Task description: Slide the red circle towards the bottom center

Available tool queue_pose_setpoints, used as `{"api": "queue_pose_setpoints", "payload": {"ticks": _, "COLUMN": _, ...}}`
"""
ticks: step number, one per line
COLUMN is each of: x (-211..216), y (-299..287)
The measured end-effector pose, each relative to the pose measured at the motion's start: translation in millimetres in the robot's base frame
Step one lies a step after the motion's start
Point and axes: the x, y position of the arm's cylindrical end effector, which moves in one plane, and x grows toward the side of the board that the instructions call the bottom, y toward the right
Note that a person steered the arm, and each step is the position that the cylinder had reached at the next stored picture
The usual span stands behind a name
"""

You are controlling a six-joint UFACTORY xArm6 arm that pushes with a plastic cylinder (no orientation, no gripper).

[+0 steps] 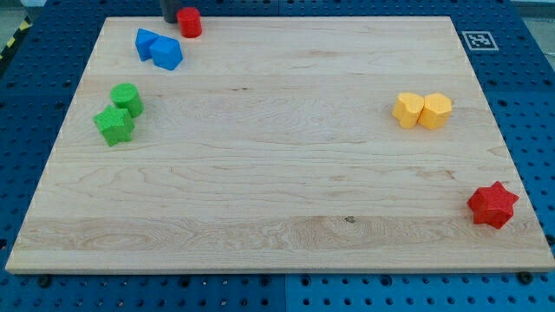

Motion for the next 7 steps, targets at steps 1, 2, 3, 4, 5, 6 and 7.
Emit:
{"api": "queue_pose_setpoints", "payload": {"ticks": 1, "x": 0, "y": 29}}
{"api": "queue_pose_setpoints", "payload": {"ticks": 2, "x": 1, "y": 43}}
{"api": "queue_pose_setpoints", "payload": {"ticks": 3, "x": 10, "y": 53}}
{"api": "queue_pose_setpoints", "payload": {"ticks": 4, "x": 25, "y": 68}}
{"api": "queue_pose_setpoints", "payload": {"ticks": 5, "x": 46, "y": 81}}
{"api": "queue_pose_setpoints", "payload": {"ticks": 6, "x": 70, "y": 92}}
{"api": "queue_pose_setpoints", "payload": {"ticks": 7, "x": 100, "y": 104}}
